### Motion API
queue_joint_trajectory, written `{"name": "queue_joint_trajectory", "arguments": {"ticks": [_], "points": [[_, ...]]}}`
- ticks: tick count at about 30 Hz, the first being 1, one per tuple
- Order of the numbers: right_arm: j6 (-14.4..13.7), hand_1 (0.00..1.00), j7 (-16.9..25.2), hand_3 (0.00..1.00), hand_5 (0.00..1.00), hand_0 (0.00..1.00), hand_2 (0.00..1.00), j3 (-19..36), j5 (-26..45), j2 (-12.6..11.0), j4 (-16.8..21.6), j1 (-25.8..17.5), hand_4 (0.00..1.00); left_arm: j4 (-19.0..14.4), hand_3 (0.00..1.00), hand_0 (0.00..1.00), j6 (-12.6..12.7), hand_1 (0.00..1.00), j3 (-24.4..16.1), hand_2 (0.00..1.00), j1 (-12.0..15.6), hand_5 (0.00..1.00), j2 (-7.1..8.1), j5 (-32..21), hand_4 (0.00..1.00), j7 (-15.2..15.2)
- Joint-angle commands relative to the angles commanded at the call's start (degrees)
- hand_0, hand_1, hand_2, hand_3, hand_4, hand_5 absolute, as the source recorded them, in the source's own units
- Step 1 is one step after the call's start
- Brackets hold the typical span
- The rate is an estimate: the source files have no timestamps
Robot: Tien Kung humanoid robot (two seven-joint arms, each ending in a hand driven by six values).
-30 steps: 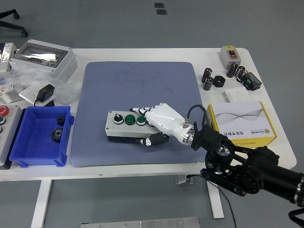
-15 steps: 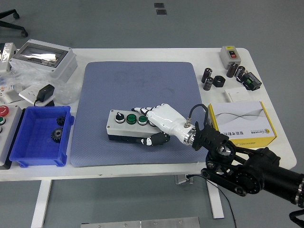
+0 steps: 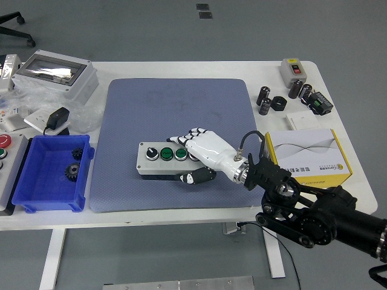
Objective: Pick up the button,place it on the desk,press the button,press the button
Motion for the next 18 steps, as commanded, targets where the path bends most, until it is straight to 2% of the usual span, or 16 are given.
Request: {"name": "queue_joint_trajectory", "arguments": {"ticks": [1, 11, 18], "points": [[0.05, 0.819, -0.04, 0.865, 0.002, 0.884, 0.809, -0.01, 0.03, -0.01, 0.01, 0.00, 0.488, 0.00, 0.587, 0.650, 0.00, 0.593, -0.01, 0.527, 0.00, 0.083, 0.00, 0.01, 0.548, 0.01], [0.87, 0.836, -0.26, 0.887, 0.002, 0.890, 0.830, 0.03, 1.10, -0.08, -0.08, -0.08, 0.513, 0.01, 0.586, 0.650, -0.09, 0.590, -0.03, 0.526, 0.04, 0.076, 0.04, 0.08, 0.541, 0.05], [2.50, 0.842, -0.24, 0.899, 0.002, 0.894, 0.839, 0.94, 1.17, -0.26, 0.24, -0.21, 0.527, -0.01, 0.585, 0.649, -0.28, 0.588, -0.28, 0.524, 0.16, 0.073, 0.03, 0.40, 0.535, 0.00]]}}
